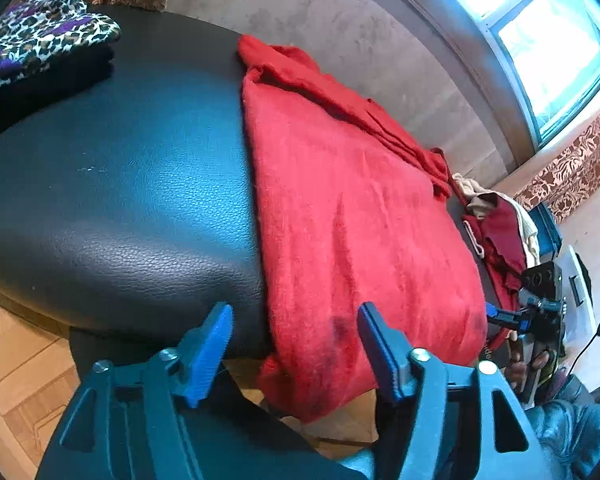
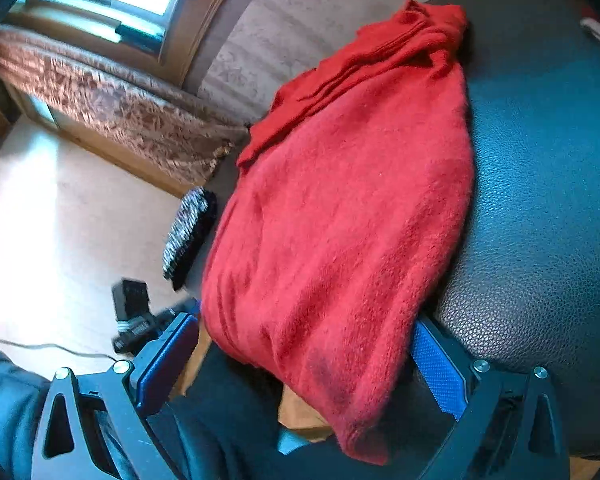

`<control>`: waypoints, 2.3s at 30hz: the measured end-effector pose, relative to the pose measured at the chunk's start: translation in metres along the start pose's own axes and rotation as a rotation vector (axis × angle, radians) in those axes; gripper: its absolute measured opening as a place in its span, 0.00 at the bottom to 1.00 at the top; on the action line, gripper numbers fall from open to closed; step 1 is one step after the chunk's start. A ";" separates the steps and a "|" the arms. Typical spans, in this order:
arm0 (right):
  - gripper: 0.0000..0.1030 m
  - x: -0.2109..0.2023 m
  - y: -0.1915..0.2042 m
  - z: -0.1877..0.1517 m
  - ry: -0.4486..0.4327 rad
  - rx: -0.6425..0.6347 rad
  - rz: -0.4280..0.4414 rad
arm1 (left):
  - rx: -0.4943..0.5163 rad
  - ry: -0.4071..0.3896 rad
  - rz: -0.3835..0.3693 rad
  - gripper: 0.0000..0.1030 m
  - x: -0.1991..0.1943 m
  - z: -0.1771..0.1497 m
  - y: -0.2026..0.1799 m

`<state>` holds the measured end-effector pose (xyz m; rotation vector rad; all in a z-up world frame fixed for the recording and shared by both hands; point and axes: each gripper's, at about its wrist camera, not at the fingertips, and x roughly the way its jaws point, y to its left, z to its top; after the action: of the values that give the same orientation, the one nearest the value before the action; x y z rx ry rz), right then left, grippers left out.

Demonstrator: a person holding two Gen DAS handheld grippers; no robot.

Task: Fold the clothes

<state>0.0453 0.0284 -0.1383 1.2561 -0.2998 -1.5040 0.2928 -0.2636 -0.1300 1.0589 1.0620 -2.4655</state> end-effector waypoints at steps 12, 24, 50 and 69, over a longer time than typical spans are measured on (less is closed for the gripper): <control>0.76 0.004 0.004 -0.014 0.087 -0.029 -0.032 | 0.035 0.057 -0.031 0.64 0.005 -0.017 -0.004; 0.66 0.041 -0.022 -0.059 0.286 0.148 0.020 | 0.020 0.083 -0.122 0.63 0.009 -0.013 -0.012; 0.10 -0.015 0.017 -0.010 -0.004 0.040 0.132 | 0.038 -0.013 -0.512 0.07 -0.025 0.043 -0.040; 0.09 0.044 -0.012 0.241 -0.216 0.015 0.006 | -0.024 -0.140 -0.337 0.07 0.082 0.266 -0.045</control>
<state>-0.1498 -0.1043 -0.0731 1.1039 -0.4571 -1.6376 0.0743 -0.4170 -0.0396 0.7361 1.3123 -2.7280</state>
